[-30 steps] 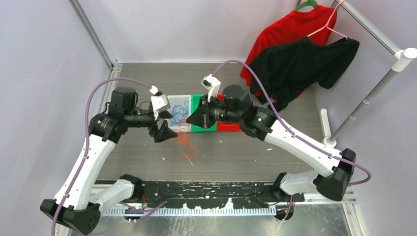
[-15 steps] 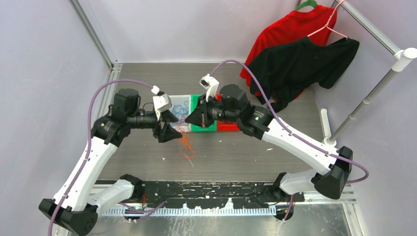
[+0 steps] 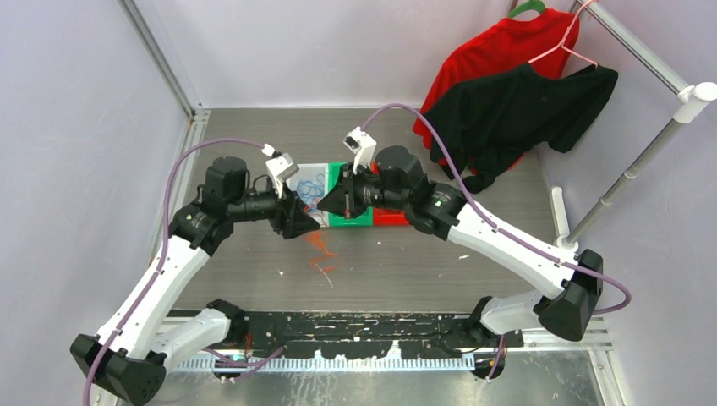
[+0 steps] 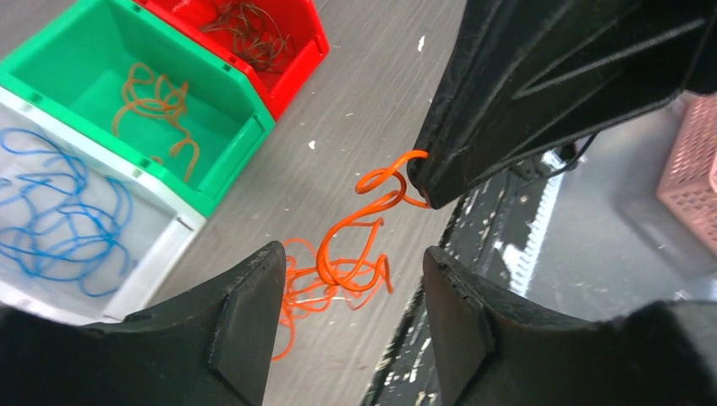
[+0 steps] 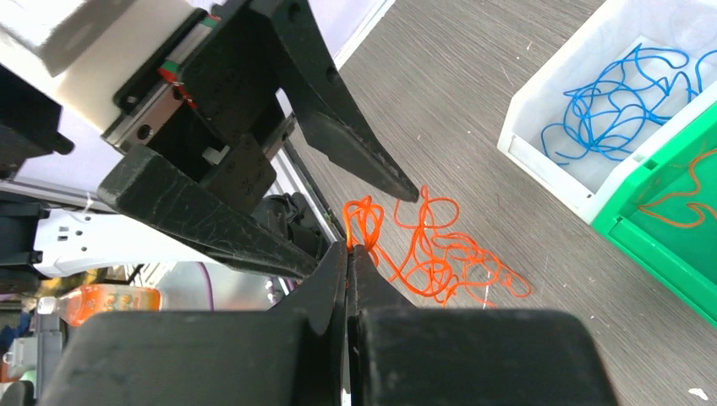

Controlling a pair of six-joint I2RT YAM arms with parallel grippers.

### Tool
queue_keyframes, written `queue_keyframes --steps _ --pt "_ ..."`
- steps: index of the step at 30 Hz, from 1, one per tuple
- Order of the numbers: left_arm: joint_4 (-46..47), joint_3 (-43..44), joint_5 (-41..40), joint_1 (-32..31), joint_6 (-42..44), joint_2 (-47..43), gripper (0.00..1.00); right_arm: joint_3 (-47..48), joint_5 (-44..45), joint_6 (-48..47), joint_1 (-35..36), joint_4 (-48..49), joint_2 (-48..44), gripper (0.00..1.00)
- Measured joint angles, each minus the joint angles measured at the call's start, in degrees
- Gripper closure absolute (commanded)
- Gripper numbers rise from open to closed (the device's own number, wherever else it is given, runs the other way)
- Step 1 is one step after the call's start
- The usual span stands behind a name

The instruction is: Untangle the cables

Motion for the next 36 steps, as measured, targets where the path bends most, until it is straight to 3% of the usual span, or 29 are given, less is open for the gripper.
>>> queue_keyframes --steps 3,6,12,18,28,30,32,36 --pt "2.5 -2.0 0.3 -0.2 -5.3 -0.5 0.34 -0.7 0.2 1.1 0.0 1.3 -0.2 0.99" --pt "4.3 -3.7 0.5 -0.9 -9.3 -1.3 0.43 -1.6 0.6 2.4 0.0 3.2 -0.4 0.99" --pt "5.5 -4.0 -2.0 -1.6 -11.0 -1.9 0.80 -3.3 1.0 4.3 -0.1 5.3 -1.8 0.99" --pt "4.4 -4.0 -5.3 -1.6 -5.2 -5.2 1.00 -4.7 1.4 5.1 -1.3 5.4 -4.5 0.99" --pt "1.9 -1.3 -17.3 -1.7 4.8 -8.4 1.00 -9.3 1.9 5.2 -3.1 5.1 -9.8 0.96" --pt "0.7 0.4 -17.4 -1.7 6.9 -8.5 1.00 -10.4 2.7 4.8 -3.3 3.9 -11.3 0.88" --pt "-0.3 1.9 -17.4 -1.8 8.6 -8.8 1.00 -11.2 3.5 4.2 -3.5 2.9 -12.9 0.66" --pt "-1.6 4.0 -17.9 -1.9 11.6 -9.7 1.00 -11.5 5.1 1.9 -4.0 0.8 -15.6 0.35"
